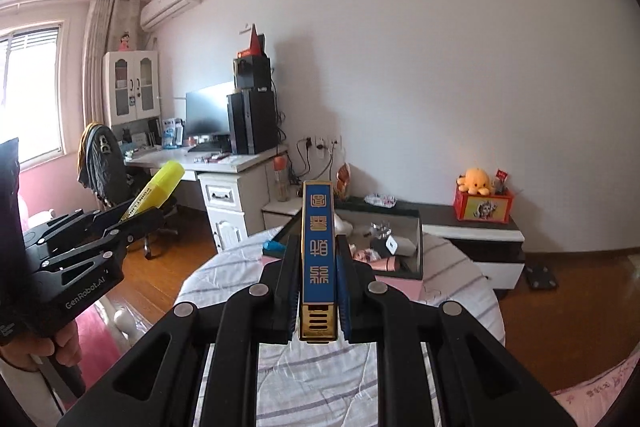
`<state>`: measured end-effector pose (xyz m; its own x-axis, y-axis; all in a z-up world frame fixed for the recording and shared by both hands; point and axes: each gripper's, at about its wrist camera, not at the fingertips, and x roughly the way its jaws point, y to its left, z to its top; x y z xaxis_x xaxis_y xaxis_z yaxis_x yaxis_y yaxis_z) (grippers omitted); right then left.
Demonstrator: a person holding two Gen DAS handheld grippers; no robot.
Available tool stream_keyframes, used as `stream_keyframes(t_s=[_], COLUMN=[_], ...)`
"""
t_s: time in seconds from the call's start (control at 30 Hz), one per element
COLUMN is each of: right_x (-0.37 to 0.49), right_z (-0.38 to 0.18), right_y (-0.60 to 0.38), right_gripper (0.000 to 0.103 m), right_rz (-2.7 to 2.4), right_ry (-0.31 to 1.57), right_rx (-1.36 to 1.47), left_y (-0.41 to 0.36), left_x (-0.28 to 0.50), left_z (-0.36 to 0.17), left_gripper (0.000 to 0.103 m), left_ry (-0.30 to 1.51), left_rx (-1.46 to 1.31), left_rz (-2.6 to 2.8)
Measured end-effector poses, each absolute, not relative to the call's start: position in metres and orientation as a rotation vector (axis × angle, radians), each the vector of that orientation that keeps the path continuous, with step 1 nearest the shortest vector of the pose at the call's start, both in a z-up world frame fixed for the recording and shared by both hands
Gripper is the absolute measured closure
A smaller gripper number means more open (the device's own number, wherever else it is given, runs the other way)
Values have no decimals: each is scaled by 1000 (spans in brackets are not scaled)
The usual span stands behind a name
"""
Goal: Organize rigid objects
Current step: 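Carry the yellow highlighter and blue-gold box into the pink box and release both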
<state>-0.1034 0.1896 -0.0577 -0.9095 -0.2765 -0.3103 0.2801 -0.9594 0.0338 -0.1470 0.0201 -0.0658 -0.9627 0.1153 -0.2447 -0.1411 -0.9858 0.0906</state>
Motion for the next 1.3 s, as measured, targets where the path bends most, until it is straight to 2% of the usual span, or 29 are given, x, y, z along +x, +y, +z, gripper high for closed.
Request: stream_keyframes(t_s=[0.3, 0.57, 0.97, 1.3], right_x=[-109, -143, -238, -329], right_z=[-51, -53, -61, -99], right_y=[199, 207, 214, 216], right_gripper=[87, 87, 87, 87], right_rz=[-2815, -2815, -2812, -2804], right_ry=[10, -10, -7, -34], right_rx=[413, 419, 486, 635], left_y=[19, 37, 71, 91], left_x=[-162, -206, -319, -418], left_z=[-52, -53, -66, -103], left_gripper=[76, 76, 76, 76], left_ry=[193, 241, 288, 284], left_rx=[-328, -360, -442, -576], left_rz=[3057, 3065, 2990, 2963])
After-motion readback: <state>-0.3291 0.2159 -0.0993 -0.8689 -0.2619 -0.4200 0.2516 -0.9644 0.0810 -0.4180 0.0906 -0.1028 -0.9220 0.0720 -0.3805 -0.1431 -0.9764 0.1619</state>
